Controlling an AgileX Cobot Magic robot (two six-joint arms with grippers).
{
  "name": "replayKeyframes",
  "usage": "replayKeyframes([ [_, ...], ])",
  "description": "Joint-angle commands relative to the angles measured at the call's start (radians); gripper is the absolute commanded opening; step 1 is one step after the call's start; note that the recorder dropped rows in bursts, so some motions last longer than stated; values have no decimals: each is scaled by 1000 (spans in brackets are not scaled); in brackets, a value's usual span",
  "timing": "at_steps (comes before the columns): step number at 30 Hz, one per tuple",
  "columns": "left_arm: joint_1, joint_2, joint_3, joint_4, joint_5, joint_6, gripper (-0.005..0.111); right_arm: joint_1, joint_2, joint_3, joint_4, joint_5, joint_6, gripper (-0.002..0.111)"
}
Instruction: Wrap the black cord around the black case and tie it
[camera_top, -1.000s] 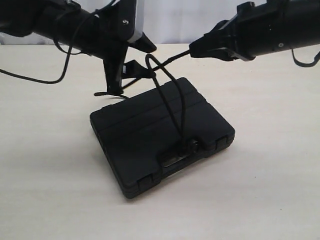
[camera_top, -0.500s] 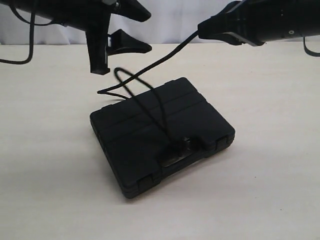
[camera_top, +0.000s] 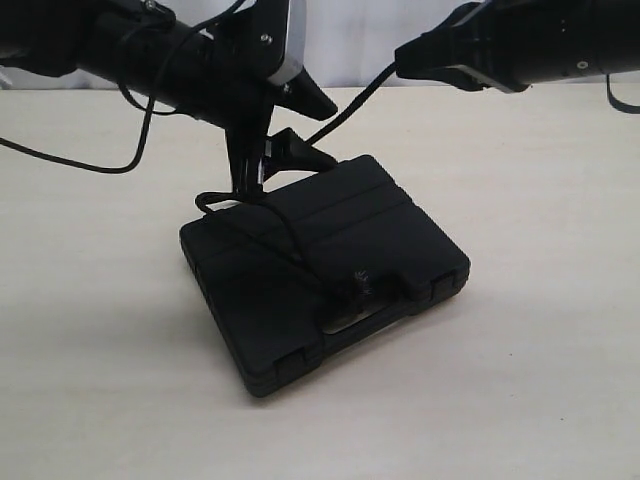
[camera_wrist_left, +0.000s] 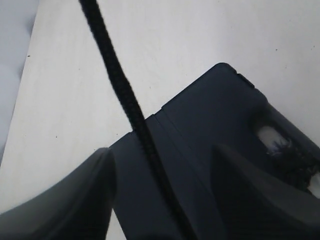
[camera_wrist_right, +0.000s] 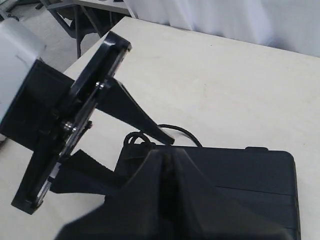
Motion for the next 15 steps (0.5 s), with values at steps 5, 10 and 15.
replayKeyframes([
  [5, -4, 15, -8, -21, -52, -2, 25, -2, -5, -7, 8, 7, -11, 4],
  [10, -4, 15, -8, -21, -75, -11, 0, -2, -5, -7, 8, 4, 3, 6],
  [15, -4, 12, -8, -50, -201, -107, 0, -2, -5, -7, -152, 4, 212, 41],
])
